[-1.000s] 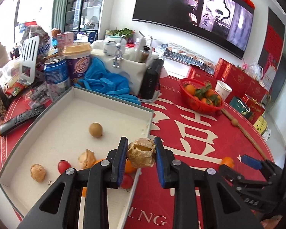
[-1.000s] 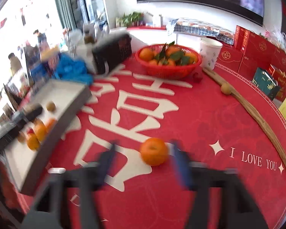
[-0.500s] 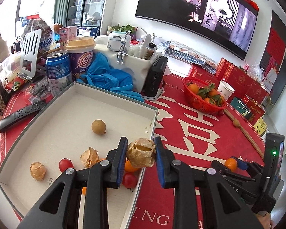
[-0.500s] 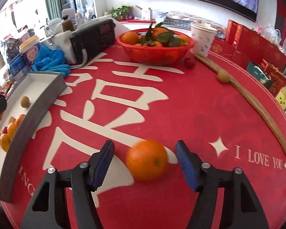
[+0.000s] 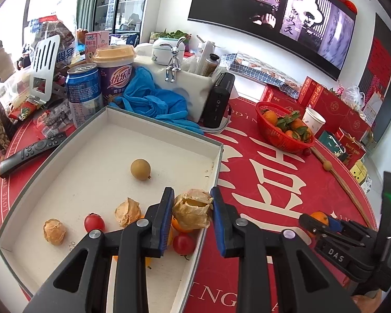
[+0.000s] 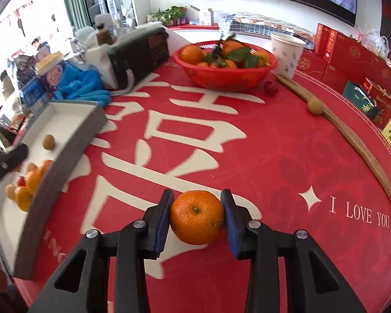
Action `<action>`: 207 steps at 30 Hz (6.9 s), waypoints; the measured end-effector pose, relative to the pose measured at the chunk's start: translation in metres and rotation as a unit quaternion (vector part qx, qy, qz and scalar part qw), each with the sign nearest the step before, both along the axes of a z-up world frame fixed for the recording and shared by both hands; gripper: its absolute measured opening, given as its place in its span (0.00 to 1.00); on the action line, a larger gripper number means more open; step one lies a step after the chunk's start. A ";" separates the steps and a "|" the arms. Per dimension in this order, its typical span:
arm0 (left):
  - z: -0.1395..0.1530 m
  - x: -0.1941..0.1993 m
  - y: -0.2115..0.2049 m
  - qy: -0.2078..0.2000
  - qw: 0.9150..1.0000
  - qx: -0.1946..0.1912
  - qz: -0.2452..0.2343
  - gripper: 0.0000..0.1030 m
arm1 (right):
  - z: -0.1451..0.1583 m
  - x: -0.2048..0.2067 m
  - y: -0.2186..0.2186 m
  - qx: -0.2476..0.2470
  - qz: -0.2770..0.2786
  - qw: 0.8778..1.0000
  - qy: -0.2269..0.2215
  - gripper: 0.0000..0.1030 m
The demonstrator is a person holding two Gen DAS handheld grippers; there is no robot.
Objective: Organize fruits
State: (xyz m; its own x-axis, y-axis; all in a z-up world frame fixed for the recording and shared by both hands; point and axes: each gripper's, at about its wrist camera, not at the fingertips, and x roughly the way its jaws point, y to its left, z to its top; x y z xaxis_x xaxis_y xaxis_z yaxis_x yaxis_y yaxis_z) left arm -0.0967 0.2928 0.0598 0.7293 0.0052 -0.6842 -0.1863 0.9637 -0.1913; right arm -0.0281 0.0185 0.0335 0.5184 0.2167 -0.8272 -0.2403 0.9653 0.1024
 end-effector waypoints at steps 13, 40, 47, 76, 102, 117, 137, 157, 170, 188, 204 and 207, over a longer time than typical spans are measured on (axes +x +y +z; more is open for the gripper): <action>0.000 -0.005 0.031 0.002 0.999 -0.016 0.042 0.30 | 0.035 0.000 0.059 0.058 0.051 0.997 0.005 0.38; -0.017 -0.019 0.110 0.033 0.978 -0.079 0.189 0.64 | 0.030 0.025 0.188 0.102 0.131 0.985 0.043 0.46; -0.003 -0.023 0.091 -0.008 0.984 -0.081 0.161 0.78 | 0.041 0.036 0.129 0.102 0.056 0.993 0.007 0.98; -0.011 0.002 -0.067 -0.006 0.993 0.029 -0.115 0.79 | 0.008 0.196 -0.113 -0.182 -0.185 0.963 -0.071 0.98; -0.028 0.018 -0.076 0.027 0.993 0.038 -0.111 0.79 | -0.012 0.152 -0.051 -0.105 0.122 0.984 -0.072 0.97; -0.035 0.017 -0.085 0.042 0.991 0.041 -0.123 0.79 | -0.012 0.128 -0.063 -0.006 0.175 0.984 -0.019 0.23; -0.042 0.023 -0.100 0.058 0.988 0.038 -0.135 0.79 | 0.000 0.134 -0.127 -0.078 -0.020 0.995 -0.051 0.74; -0.032 0.019 -0.110 -0.002 0.992 0.056 -0.115 0.80 | -0.016 -0.011 -0.100 0.060 -0.018 0.998 0.008 0.29; -0.020 -0.037 -0.104 0.030 0.982 0.077 -0.170 0.80 | -0.009 -0.034 -0.116 0.047 -0.047 0.998 -0.007 0.29; -0.050 -0.082 -0.144 0.039 0.979 0.120 -0.162 0.25 | -0.009 -0.036 -0.120 0.043 -0.055 0.997 -0.009 0.29; -0.048 0.004 -0.136 0.075 0.982 0.075 -0.156 0.47 | -0.010 -0.022 -0.120 0.001 -0.083 0.996 -0.020 0.29; -0.050 0.000 -0.130 0.071 0.983 0.060 -0.156 0.72 | -0.010 -0.021 -0.114 -0.014 -0.075 0.997 -0.023 0.39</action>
